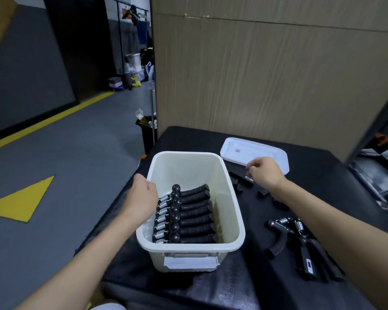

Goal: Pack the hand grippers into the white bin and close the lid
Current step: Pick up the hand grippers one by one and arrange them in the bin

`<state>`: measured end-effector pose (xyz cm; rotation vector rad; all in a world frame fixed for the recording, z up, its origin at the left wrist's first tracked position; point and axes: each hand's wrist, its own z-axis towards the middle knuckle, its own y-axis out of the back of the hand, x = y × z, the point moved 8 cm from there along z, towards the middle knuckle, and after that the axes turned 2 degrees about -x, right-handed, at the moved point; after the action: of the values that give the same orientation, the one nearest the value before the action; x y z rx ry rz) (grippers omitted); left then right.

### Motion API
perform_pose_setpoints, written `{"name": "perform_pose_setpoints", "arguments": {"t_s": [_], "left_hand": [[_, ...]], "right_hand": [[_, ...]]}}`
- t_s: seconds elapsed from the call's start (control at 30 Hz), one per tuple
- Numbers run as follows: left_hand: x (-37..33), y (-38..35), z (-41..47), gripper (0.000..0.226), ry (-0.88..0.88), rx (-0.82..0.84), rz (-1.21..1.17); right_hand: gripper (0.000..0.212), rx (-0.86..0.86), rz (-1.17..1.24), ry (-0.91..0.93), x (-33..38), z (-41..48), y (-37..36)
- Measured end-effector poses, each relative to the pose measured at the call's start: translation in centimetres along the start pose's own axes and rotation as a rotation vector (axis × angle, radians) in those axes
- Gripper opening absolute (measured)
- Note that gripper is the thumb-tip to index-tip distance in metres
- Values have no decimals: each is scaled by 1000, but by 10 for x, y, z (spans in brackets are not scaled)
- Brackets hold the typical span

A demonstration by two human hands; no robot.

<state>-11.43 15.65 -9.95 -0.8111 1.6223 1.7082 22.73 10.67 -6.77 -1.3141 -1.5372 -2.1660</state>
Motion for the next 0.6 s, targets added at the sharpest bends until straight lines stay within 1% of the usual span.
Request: {"name": "perform_pose_setpoints", "arguments": {"t_s": [0.1,0.2,0.27,0.37,0.43,0.47,0.6], "left_hand": [[1,-1,1,21,3,0,5],[1,-1,1,22,-2,7,5],[0,-1,1,23,-10,6,13],[0,-1,-1,24,-14,2,37],[-1,0,-1,23,-12,1,52],[-1,0,-1,22,-13,3,54],[-4,1,-3,20,-13,4,39]], "right_hand": [[22,44,-119,-123,-45,6,-5],[15,125,-283,-119,-63,6,-23],[27,158,-375,-74,-64,10,-38],[48,157,-416,25,-50,18,-60],[50,177,-484,104,-34,20,-73],[46,194,-502,120,-28,21,-78],[17,260,-474,86,-19,27,-94]]}}
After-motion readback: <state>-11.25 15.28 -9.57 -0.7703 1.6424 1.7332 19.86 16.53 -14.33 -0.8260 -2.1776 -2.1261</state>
